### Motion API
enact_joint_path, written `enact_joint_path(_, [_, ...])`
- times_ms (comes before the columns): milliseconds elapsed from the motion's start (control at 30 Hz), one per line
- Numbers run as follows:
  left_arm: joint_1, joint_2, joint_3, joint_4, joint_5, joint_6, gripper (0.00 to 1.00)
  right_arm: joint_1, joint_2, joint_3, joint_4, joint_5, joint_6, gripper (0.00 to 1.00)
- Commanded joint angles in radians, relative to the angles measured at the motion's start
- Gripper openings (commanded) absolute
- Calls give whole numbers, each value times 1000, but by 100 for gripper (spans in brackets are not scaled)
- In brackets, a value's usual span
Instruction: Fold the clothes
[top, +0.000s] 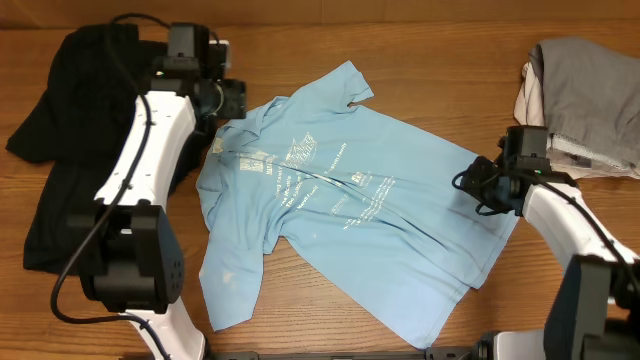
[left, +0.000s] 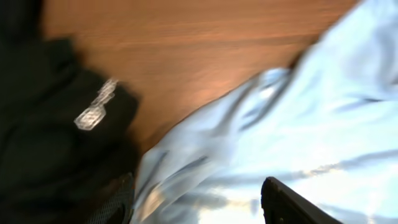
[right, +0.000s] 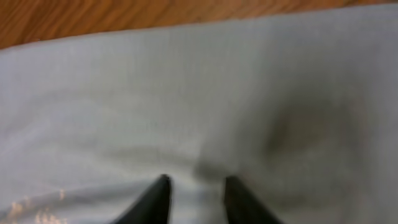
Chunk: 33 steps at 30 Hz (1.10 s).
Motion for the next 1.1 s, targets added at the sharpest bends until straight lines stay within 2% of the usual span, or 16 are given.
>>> enact_joint_path(0, [-60, 6, 14, 64, 89, 104, 67, -1, 29, 21, 31, -13, -3, 22])
enact_joint_path(133, [-130, 54, 14, 192, 66, 156, 66, -1, 39, 21, 32, -19, -3, 22])
enact_joint_path(333, [-173, 165, 15, 347, 24, 155, 64, -1, 39, 21, 20, -19, -4, 22])
enact_joint_path(500, [-167, 248, 15, 347, -30, 154, 62, -1, 39, 21, 11, -19, -5, 26])
enact_joint_path(700, [-146, 251, 18, 334, -104, 84, 64, -1, 39, 21, -3, -18, -8, 31])
enact_joint_path(900, [-134, 251, 18, 321, -103, 58, 63, -1, 39, 21, -2, -18, -8, 37])
enact_joint_path(1067, [-134, 254, 18, 315, -107, 89, 53, -1, 39, 21, -2, -18, -8, 40])
